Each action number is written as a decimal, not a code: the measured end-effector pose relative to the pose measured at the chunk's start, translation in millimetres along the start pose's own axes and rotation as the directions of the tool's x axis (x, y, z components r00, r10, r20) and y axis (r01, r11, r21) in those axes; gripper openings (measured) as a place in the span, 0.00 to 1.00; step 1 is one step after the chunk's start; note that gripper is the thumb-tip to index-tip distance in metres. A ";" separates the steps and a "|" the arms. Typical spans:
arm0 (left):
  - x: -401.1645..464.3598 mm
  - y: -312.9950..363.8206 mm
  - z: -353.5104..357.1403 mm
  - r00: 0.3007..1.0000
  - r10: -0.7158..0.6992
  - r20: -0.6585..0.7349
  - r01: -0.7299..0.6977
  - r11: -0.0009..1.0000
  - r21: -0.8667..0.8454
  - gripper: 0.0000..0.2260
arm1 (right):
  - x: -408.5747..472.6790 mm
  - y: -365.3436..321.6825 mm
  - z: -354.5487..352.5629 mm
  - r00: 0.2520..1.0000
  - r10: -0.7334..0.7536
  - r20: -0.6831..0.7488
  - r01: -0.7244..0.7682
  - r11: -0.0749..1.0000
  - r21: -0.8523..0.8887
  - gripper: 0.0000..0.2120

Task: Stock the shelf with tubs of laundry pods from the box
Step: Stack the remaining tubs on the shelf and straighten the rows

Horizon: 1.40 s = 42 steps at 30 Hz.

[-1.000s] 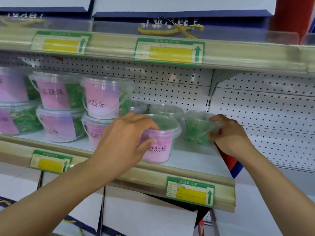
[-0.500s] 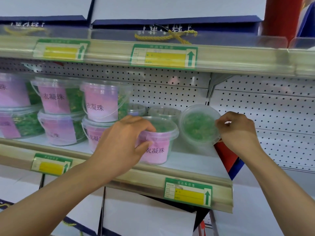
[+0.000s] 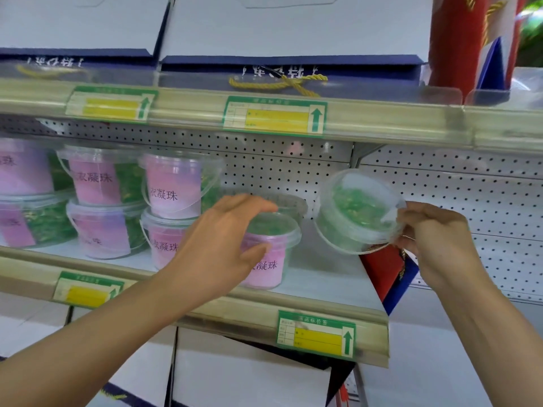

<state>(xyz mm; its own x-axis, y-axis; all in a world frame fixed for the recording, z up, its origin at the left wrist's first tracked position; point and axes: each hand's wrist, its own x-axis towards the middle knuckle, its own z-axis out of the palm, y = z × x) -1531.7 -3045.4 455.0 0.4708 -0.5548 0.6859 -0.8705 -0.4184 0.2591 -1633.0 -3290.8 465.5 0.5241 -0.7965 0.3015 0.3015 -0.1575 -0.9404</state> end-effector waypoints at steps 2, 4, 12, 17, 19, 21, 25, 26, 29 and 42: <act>6.9 8.3 -1.1 0.999 0.029 -0.024 -0.030 0.999 -0.046 0.23 | -5.2 -13.0 -4.4 1.000 0.017 0.014 -0.018 0.998 0.065 0.09; 13.3 18.8 -3.7 0.998 0.040 -0.049 -0.046 0.991 -0.128 0.23 | -8.6 -22.2 -5.5 0.996 0.061 0.066 -0.069 0.991 0.116 0.08; 24.7 28.1 -20.5 0.954 0.055 0.295 0.178 0.686 -0.706 0.42 | -11.7 -38.7 21.4 0.872 0.236 0.428 -0.343 0.919 0.193 0.09; 7.7 23.2 -16.6 0.977 -0.123 0.175 0.209 0.721 -0.661 0.45 | -17.3 -34.9 47.4 0.838 0.174 0.517 -0.280 0.950 0.135 0.13; -1.2 23.6 -17.1 0.975 -0.218 0.042 0.199 0.773 -0.603 0.44 | -28.8 -33.6 50.0 0.886 0.079 0.457 -0.164 0.975 0.150 0.10; -7.6 24.8 -17.5 0.954 -0.286 -0.093 0.208 0.851 -0.483 0.45 | -50.3 -34.6 48.7 0.925 -0.066 0.373 0.056 0.998 0.039 0.07; -17.7 34.2 -13.1 0.915 -0.264 -0.305 0.194 0.951 -0.243 0.45 | -107.3 -41.5 50.8 0.778 -0.483 0.402 0.576 0.804 -0.147 0.09; -20.2 37.4 -11.4 0.913 -0.236 -0.333 0.174 0.963 -0.205 0.45 | -116.1 -44.0 54.2 0.722 -0.541 0.430 0.661 0.724 -0.198 0.11; -26.7 42.1 -8.5 0.913 -0.144 -0.380 0.116 0.989 -0.096 0.44 | -123.9 -53.9 63.9 0.628 -0.633 0.452 0.778 0.507 -0.371 0.12; -41.9 17.3 -54.1 0.944 -0.279 0.177 0.316 0.610 -0.727 0.42 | -129.3 -75.8 58.0 0.665 -0.596 0.450 0.715 0.681 -0.156 0.11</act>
<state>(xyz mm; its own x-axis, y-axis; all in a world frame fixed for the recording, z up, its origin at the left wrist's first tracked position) -1574.2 -2990.6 467.6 0.7126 -0.5341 0.4549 -0.4858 0.0920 0.8692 -1677.4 -3142.0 506.9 0.5273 -0.1736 0.8318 0.4561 -0.7681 -0.4495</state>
